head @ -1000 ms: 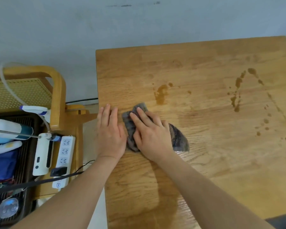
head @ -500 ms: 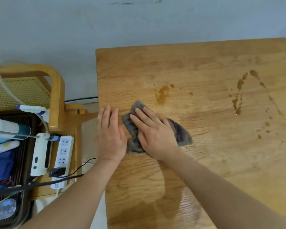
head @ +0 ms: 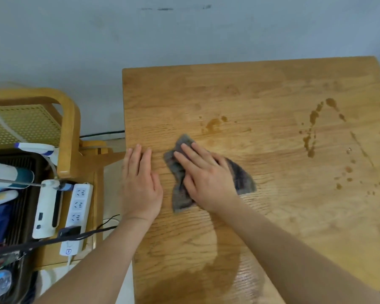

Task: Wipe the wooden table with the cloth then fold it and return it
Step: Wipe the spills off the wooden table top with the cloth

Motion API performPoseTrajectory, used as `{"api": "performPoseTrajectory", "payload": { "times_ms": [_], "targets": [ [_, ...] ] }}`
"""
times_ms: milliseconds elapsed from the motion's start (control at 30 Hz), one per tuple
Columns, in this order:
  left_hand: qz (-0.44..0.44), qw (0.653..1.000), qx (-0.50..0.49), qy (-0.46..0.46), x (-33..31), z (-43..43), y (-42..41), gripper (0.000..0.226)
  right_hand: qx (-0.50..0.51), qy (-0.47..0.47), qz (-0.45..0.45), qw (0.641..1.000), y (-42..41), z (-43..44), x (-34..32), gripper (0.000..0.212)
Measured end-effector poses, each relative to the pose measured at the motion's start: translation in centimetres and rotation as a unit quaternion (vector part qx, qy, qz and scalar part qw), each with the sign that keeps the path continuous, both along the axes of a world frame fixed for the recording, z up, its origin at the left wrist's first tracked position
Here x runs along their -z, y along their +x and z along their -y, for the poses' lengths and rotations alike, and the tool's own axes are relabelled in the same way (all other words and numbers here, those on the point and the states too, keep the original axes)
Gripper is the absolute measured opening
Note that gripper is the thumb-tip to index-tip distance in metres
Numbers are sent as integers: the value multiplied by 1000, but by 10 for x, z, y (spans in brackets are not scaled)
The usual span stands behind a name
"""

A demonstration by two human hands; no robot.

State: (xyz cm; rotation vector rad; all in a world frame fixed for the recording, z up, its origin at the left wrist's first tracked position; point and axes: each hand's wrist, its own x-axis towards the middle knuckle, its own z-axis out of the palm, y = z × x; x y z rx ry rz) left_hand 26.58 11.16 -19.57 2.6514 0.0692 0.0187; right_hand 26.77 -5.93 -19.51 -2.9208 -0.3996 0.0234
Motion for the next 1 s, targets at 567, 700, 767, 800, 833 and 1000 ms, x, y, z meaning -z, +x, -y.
{"api": "performPoseTrajectory", "payload": {
  "times_ms": [567, 700, 767, 800, 833, 1000],
  "targets": [
    [-3, 1000, -5, 7, 0, 1, 2, 51, 179, -17, -41, 983, 33, 75, -7, 56],
    [-11, 1000, -9, 21, 0, 2, 1, 52, 209, -6, -42, 977, 81, 23, -1, 56],
    [-1, 1000, -8, 21, 1, 1, 1, 52, 112, -6, -28, 993, 75, -20, 0, 56],
    [4, 1000, -7, 18, 1, 1, 0, 52, 64, -4, -28, 998, 63, -33, -1, 56],
    [7, 1000, -4, 13, 1, 0, -1, 52, 24, -2, -36, 999, 45, -38, -2, 55],
    [-2, 1000, -7, -10, -1, -2, 0, 48, -58, -13, -52, 997, -10, 38, -7, 53]
  ]
}}
